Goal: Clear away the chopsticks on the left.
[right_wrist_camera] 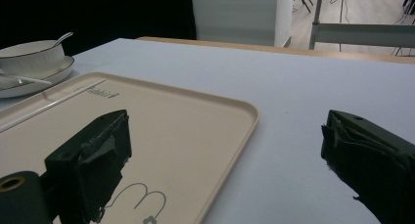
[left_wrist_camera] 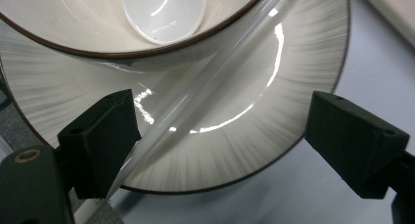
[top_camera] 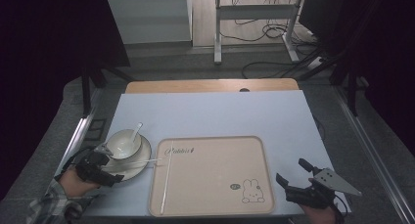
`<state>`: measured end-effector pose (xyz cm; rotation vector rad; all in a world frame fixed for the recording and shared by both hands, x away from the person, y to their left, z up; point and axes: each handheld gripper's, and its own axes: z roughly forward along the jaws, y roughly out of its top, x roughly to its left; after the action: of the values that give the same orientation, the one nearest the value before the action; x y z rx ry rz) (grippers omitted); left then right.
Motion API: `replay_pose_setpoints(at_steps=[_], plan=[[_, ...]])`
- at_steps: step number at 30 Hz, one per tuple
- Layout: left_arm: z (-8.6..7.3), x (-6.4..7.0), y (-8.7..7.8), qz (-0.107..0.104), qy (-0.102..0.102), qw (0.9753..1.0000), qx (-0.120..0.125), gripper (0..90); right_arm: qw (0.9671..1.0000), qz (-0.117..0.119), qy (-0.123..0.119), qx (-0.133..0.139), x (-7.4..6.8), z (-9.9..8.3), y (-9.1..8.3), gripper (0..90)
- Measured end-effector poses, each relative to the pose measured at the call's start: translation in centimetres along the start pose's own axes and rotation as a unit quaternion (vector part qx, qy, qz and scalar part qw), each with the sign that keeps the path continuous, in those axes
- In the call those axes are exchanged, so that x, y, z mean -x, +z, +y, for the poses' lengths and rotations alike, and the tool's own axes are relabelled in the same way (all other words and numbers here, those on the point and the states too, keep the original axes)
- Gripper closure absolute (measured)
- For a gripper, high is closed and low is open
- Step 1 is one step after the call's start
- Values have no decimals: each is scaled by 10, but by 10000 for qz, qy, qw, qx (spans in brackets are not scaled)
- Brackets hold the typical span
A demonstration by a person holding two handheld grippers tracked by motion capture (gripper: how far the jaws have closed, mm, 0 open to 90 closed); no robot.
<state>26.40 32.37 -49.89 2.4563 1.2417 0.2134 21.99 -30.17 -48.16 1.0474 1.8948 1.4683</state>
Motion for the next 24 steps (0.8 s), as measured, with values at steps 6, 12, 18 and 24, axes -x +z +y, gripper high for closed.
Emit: replay_pose_setpoints(at_steps=[6, 12, 18, 24], plan=[[2, -2, 2, -48, -37, 9999, -97, 174, 10000, -8, -12, -4, 0, 0, 0, 42], [4, -1, 3, 65, 16, 9995, -294, 280, 10000, -2, -13, -9, 0, 0, 0, 43], [6, 3, 5, 171, 138, 9987, -459, 431, 10000, -4, -12, -3, 0, 0, 0, 44], [8, 4, 6, 82, 212, 9984, -517, 579, 10000, -10, -14, -6, 0, 0, 0, 45]])
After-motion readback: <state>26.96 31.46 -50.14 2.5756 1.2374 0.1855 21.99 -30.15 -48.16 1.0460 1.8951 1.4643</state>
